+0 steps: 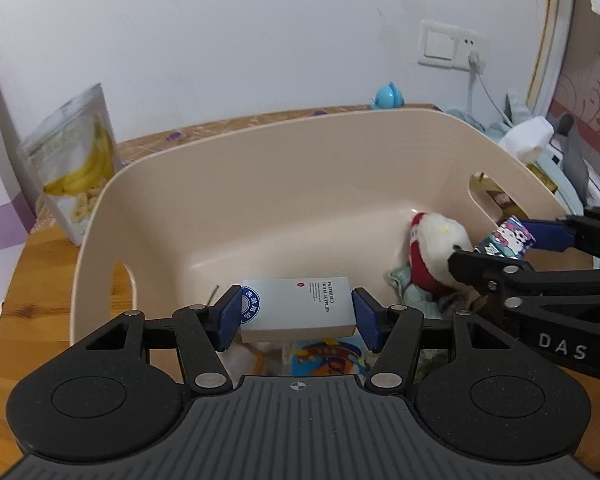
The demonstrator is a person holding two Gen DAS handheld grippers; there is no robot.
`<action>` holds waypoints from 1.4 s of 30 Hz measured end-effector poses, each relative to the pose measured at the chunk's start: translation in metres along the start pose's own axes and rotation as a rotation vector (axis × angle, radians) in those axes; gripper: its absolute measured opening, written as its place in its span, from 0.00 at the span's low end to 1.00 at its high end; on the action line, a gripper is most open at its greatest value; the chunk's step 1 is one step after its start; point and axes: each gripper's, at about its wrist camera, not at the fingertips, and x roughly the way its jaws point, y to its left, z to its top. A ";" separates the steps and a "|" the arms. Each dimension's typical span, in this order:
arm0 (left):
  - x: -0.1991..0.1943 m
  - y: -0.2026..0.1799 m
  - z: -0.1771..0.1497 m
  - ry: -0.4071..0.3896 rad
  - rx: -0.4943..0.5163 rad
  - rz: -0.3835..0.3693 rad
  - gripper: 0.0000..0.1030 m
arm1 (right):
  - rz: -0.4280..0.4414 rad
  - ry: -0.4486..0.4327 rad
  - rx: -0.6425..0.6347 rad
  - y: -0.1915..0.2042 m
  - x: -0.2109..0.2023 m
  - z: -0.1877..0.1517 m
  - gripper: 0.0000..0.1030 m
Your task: Organize objects
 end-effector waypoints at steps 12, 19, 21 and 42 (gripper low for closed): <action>-0.003 0.003 0.003 0.025 -0.072 0.008 0.61 | 0.007 0.015 -0.004 0.000 -0.003 0.001 0.57; -0.019 0.004 0.009 -0.023 -0.088 0.044 0.81 | 0.018 -0.014 0.051 -0.008 -0.015 0.002 0.76; -0.025 0.003 0.010 -0.044 -0.086 0.053 0.82 | 0.031 -0.033 0.067 -0.010 -0.023 0.002 0.82; -0.081 0.002 -0.006 -0.128 -0.092 0.085 0.85 | 0.008 -0.096 0.101 -0.004 -0.066 -0.013 1.00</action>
